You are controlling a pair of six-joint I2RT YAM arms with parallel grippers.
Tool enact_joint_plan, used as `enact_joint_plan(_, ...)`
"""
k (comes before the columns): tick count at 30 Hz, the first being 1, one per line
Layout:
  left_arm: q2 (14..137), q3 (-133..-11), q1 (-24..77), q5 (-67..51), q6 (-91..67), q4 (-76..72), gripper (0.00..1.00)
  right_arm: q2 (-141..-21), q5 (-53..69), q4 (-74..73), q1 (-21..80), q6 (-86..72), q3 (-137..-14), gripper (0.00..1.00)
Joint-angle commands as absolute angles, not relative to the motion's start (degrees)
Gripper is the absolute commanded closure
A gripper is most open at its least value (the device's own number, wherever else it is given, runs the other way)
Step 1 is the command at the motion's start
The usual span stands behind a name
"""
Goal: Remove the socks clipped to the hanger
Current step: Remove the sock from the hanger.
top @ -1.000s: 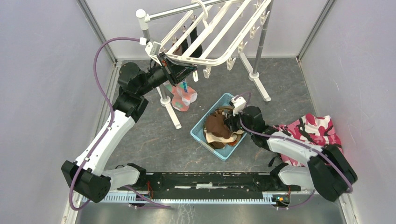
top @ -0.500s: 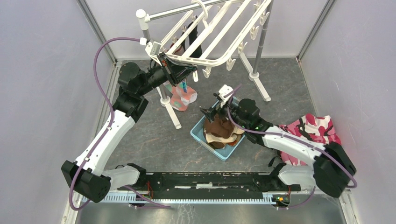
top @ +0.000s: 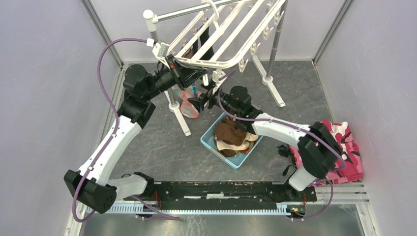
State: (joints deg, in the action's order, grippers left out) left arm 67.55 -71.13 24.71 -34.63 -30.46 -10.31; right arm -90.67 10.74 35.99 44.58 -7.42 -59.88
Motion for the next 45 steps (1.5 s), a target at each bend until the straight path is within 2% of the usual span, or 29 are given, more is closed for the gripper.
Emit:
enact_joint_plan(1, 65.61, -73.53, 24.97, -38.63, -31.35, -9.84, 0.98, -97.05, 13.18, 37.41, 45.2, -6.09, -63.5, 0.09)
enact_joint_plan(4, 65.58, -73.65, 24.96, -38.71, -31.63, -9.78, 0.98, -99.9, 13.49, 39.32, 45.59, -6.52, -64.55, 0.28)
enact_joint_plan(6, 65.48, -73.6, 24.96, -38.62, -31.66, -9.76, 0.98, -100.61, 13.37, 41.25, 46.04, -7.4, -64.42, 0.48)
enact_joint_plan(9, 65.48, -73.51, 24.97, -38.37, -31.55, -9.71, 0.96, -100.18, 13.35, 43.24, 46.77, -9.02, -63.79, 0.72)
enact_joint_plan(10, 65.48, -73.48, 24.96, -38.28, -31.37, -9.44, 0.9, -99.37, 13.18, 43.65, 47.05, -9.37, -63.2, 0.8)
enact_joint_plan(11, 65.41, -73.54, 24.98, -38.07, -31.07, -8.91, 0.79, -98.35, 12.93, 43.9, 47.22, -9.72, -62.48, 0.88)
enact_joint_plan(13, 65.23, -73.45, 24.96, -37.6, -29.66, -7.34, 0.42, -95.49, 12.21, 44.2, 47.59, -10.51, -60.31, 1.0)
enact_joint_plan(15, 64.86, -73.25, 24.96, -38.06, -28.41, -5.46, 0.05, -91.96, 11.45, 44.48, 47.72, -11.44, -57.21, 1.0)
enact_joint_plan(16, 64.56, -72.77, 24.96, -38.88, -27.89, -4.51, 0.01, -89.93, 11.14, 44.35, 47.67, -11.87, -55.86, 1.0)
enact_joint_plan(25, 55.48, -62.89, 24.96, -48.54, -18.77, 3.65, 0.0, -73.06, 10.88, 37.69, 47.72, -14.76, -44.13, 1.0)
enact_joint_plan(31, 49.16, -61.26, 24.97, -51.44, -9.05, 12.46, 0.0, -60.06, 9.81, 29.73, 47.68, -15.19, -38.02, 1.0)
enact_joint_plan(38, 47.87, -60.48, 24.96, -45.7, -2.59, 18.72, 0.0, -44.96, 3.26, 18.77, 47.61, -14.48, -37.17, 1.0)
enact_joint_plan(41, 48.35, -61.06, 24.96, -41.88, -1.67, 18.56, 0.01, -41.7, 0.97, 13.87, 47.53, -13.68, -39.8, 1.0)
enact_joint_plan(45, 49.82, -63.65, 24.97, -34.13, -0.41, 19.05, 0.08, -40.78, 0.42, 10.19, 47.49, -13.72, -44.27, 1.0)
